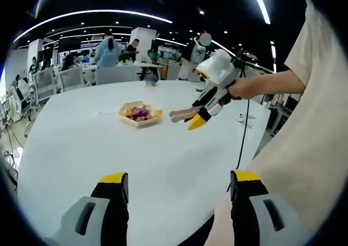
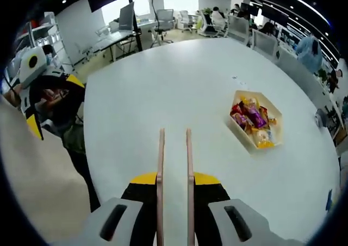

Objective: Place the target food into the container with the food tongs after gripping and lifting it, then release it inside without dropping or visibly crushing the food.

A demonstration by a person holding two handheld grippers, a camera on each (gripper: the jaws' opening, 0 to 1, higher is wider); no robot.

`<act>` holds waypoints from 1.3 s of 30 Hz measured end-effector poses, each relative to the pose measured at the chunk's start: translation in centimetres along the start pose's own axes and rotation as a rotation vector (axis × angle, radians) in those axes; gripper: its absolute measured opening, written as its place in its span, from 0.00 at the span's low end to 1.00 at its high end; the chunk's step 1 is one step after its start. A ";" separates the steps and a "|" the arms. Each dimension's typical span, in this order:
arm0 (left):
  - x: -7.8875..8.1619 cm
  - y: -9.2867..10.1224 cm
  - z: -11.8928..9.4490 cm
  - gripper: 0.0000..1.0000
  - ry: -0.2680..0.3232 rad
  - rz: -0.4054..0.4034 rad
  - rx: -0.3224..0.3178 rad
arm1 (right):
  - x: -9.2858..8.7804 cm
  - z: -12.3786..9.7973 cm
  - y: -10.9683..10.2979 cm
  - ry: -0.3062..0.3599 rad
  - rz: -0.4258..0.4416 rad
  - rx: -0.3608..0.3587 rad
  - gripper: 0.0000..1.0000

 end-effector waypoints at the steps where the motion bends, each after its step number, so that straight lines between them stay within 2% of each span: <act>1: 0.0 0.0 0.0 0.76 0.000 0.001 0.000 | -0.1 0.0 -0.3 0.001 -0.004 0.006 0.21; 8: -0.1 0.4 0.1 0.76 -0.011 0.020 -0.010 | -1.1 0.8 -2.2 -0.020 -0.036 0.045 0.21; 19: -0.3 0.7 -0.1 0.76 -0.019 0.027 -0.008 | -1.2 1.5 -4.7 -0.019 -0.083 0.101 0.22; 24: -0.5 0.9 -0.1 0.76 -0.017 0.026 -0.011 | -1.9 2.5 -5.5 -0.042 -0.098 0.120 0.22; 33: -1.1 1.0 -0.4 0.76 -0.022 0.020 -0.011 | -1.8 3.1 -6.7 -0.050 -0.134 0.143 0.21; 39: -1.3 0.7 0.8 0.76 -0.037 0.034 -0.037 | -1.8 3.6 -7.3 -0.052 -0.146 0.156 0.21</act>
Point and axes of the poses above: the point that each gripper's makers call its tool centre point, and the gripper's own axes: z roughly forward along the fingers, y roughly to its right, x roughly out of its top, the point moved 5 cm from there along -z, roughly backward along the fingers, and after that the axes turned 1 degree about -z, right-handed, at the moved point
